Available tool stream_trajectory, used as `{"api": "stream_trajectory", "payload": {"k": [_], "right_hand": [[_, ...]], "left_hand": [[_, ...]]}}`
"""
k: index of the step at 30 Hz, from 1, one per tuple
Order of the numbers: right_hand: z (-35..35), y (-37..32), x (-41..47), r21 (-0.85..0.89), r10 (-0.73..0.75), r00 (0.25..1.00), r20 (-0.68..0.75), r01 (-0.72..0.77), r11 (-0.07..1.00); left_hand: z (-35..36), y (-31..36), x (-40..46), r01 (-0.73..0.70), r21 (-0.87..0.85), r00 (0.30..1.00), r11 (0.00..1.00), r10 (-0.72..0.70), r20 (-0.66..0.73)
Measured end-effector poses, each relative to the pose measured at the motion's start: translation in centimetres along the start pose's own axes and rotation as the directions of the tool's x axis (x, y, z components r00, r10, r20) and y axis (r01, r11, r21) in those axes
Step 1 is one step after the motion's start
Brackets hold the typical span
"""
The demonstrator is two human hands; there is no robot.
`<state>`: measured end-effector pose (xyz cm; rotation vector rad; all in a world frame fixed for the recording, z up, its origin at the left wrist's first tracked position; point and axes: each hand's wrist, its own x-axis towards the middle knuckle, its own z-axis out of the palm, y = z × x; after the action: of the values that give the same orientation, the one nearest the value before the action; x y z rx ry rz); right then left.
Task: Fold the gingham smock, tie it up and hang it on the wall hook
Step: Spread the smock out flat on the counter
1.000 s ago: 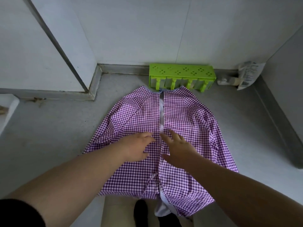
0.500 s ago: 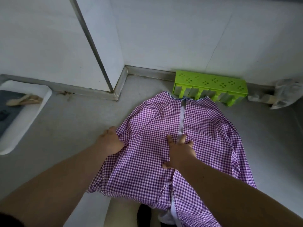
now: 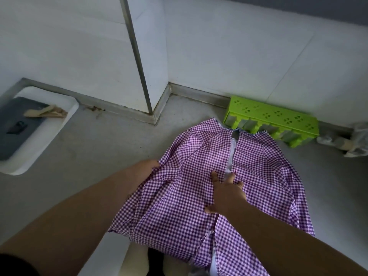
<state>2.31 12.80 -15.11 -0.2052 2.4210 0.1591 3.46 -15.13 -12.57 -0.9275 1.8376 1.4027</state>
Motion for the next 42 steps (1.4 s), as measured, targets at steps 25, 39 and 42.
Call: {"api": "stream_trajectory", "payload": {"k": [25,39,42], "right_hand": [[-0.6,-1.6,0.0,-0.027,0.101,0.995,-0.001,-0.101,0.994],[-0.3,-1.4,0.4,-0.018,0.106,0.993,0.043,-0.105,0.994],[-0.3,-1.3,0.5,-0.027,0.109,0.993,0.049,-0.108,0.994]], "left_hand": [[-10.3,-3.0,3.5,-0.116,0.988,0.786,0.102,0.618,0.028],[-12.2,-0.7,5.7,-0.059,0.993,0.679,-0.099,0.725,0.113],[-12.1,0.0,5.9,-0.074,0.983,0.702,-0.166,0.691,0.17]]}}
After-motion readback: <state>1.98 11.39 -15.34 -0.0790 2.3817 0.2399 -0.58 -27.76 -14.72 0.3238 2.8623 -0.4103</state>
